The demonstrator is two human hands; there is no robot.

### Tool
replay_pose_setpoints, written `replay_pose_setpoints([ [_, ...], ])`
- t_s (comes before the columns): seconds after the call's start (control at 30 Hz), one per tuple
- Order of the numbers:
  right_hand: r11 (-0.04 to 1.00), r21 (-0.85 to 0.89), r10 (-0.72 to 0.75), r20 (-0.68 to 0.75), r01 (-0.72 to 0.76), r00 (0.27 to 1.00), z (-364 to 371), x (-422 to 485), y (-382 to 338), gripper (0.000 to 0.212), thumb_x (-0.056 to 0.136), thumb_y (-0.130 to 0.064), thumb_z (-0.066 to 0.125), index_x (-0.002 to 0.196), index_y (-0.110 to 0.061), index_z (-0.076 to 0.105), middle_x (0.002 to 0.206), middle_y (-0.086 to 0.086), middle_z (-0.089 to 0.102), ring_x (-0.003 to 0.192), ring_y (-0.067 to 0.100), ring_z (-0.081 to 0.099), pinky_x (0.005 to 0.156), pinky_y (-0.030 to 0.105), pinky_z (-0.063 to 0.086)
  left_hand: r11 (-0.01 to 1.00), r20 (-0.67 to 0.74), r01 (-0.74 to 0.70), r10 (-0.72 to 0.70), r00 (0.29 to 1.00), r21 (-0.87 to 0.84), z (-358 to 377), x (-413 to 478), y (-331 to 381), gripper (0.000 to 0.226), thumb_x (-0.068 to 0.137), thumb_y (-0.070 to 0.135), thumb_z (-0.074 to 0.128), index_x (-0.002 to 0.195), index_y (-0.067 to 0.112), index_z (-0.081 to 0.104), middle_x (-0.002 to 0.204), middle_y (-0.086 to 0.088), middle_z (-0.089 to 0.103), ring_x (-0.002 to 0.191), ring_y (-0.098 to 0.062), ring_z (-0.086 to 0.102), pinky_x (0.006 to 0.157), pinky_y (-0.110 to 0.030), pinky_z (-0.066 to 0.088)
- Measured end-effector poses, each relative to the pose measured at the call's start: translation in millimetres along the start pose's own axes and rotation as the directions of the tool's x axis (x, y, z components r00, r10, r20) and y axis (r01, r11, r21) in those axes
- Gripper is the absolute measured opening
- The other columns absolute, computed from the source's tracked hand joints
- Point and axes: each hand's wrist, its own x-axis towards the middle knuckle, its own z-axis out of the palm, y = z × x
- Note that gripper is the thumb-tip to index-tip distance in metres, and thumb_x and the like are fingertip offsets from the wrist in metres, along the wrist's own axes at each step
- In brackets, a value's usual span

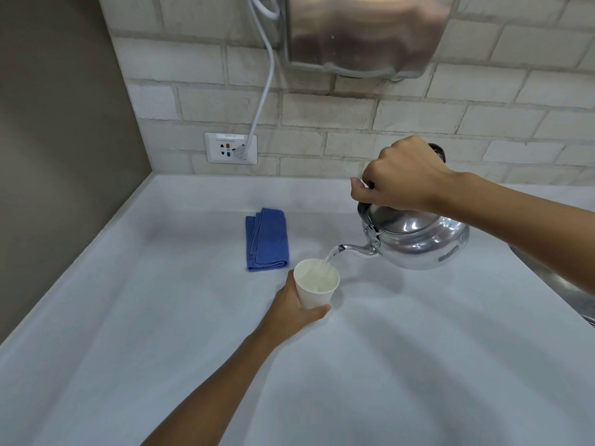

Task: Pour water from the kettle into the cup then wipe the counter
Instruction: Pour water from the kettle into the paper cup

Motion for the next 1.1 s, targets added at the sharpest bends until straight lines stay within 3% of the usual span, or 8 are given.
replay_pose_setpoints([
  [0.27, 1.000, -0.011, 0.000, -0.007, 0.000, 1.000, 0.7, -0.5, 1.3, 0.051, 0.083, -0.019, 0.054, 0.042, -0.004, 0.028, 0.035, -0.001, 0.008, 0.036, 0.013, 0.011, 0.048, 0.019, 0.010, 1.000, 0.004, -0.010, 0.010, 1.000, -0.009, -0.4, -0.4, 0.8, 0.080, 0.063, 0.038, 0.081, 0.126, 0.036, 0.031, 0.122, 0.009, 0.051, 0.109, -0.010, 0.050, 0.080, -0.013, 0.042],
  [0.4, 1.000, -0.017, -0.008, -0.003, 0.008, 1.000, 1.7, -0.4, 0.3, 0.051, 0.084, -0.020, 0.053, 0.042, -0.005, 0.027, 0.035, -0.001, 0.007, 0.036, 0.013, 0.009, 0.048, 0.019, 0.010, 1.000, 0.001, -0.010, 0.010, 1.000, -0.012, -1.1, -1.0, 2.4, 0.078, 0.063, 0.038, 0.081, 0.122, 0.041, 0.030, 0.117, 0.014, 0.051, 0.104, -0.006, 0.051, 0.070, -0.004, 0.043],
  [0.63, 1.000, -0.007, -0.012, -0.013, 0.012, 1.000, 2.1, -0.6, 0.3, 0.051, 0.083, -0.019, 0.053, 0.042, -0.004, 0.027, 0.035, -0.001, 0.007, 0.037, 0.011, 0.008, 0.048, 0.019, 0.011, 1.000, 0.000, -0.006, 0.006, 1.000, -0.011, -1.6, -1.3, 2.8, 0.077, 0.062, 0.038, 0.081, 0.119, 0.042, 0.030, 0.113, 0.017, 0.050, 0.101, -0.004, 0.051, 0.069, 0.003, 0.040],
  [0.9, 1.000, -0.011, -0.009, -0.014, 0.009, 1.000, 2.1, -0.6, 0.7, 0.052, 0.083, -0.019, 0.055, 0.041, -0.005, 0.027, 0.035, -0.002, 0.007, 0.036, 0.012, 0.008, 0.048, 0.018, 0.010, 1.000, -0.002, -0.011, 0.011, 1.000, -0.014, -1.3, -1.4, 2.4, 0.077, 0.061, 0.040, 0.081, 0.119, 0.043, 0.031, 0.114, 0.018, 0.051, 0.103, -0.004, 0.051, 0.070, -0.006, 0.042],
  [1.1, 1.000, -0.001, -0.015, -0.028, 0.015, 1.000, 0.8, 0.3, -1.0, 0.052, 0.081, -0.016, 0.057, 0.040, -0.005, 0.026, 0.036, -0.003, 0.004, 0.036, 0.010, 0.006, 0.050, 0.017, 0.011, 1.000, -0.001, -0.010, 0.010, 1.000, -0.009, -1.7, -0.9, 1.4, 0.078, 0.061, 0.041, 0.081, 0.120, 0.043, 0.031, 0.114, 0.018, 0.051, 0.103, -0.004, 0.051, 0.070, -0.002, 0.043],
])
